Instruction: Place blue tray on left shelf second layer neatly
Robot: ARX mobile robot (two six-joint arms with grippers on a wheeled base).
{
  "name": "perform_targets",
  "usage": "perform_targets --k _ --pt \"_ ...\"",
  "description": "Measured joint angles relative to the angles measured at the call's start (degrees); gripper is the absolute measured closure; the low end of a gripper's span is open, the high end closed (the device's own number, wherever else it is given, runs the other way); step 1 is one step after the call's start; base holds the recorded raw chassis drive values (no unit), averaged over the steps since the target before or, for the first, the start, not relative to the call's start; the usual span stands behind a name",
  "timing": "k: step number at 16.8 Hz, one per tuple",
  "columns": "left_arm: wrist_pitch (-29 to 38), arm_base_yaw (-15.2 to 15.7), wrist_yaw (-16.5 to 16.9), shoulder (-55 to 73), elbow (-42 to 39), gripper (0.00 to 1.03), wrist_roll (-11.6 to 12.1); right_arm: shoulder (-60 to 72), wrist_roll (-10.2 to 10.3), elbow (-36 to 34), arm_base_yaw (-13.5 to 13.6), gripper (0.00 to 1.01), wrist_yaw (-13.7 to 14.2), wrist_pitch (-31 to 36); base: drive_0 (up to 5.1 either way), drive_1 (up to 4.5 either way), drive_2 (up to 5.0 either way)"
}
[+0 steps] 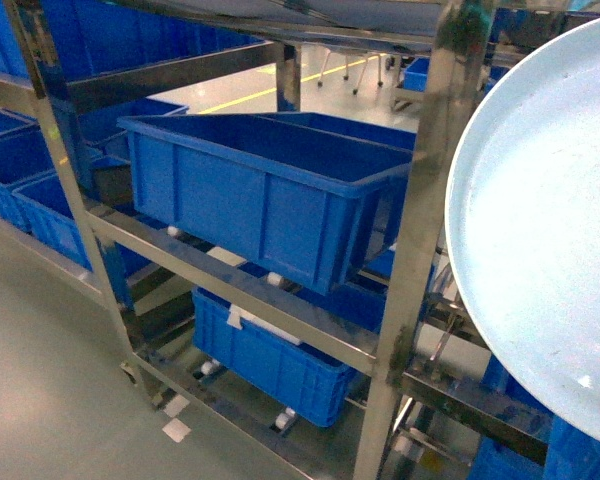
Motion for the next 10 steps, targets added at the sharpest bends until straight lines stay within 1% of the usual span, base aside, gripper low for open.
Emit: perform_targets --k 10 --pt "0.0 0.0 0.0 0.0 0.0 0.05 0.0 0.0 0.0 0.0 0.0 0.99 0.0 0.0 -1.6 -1.65 -1.6"
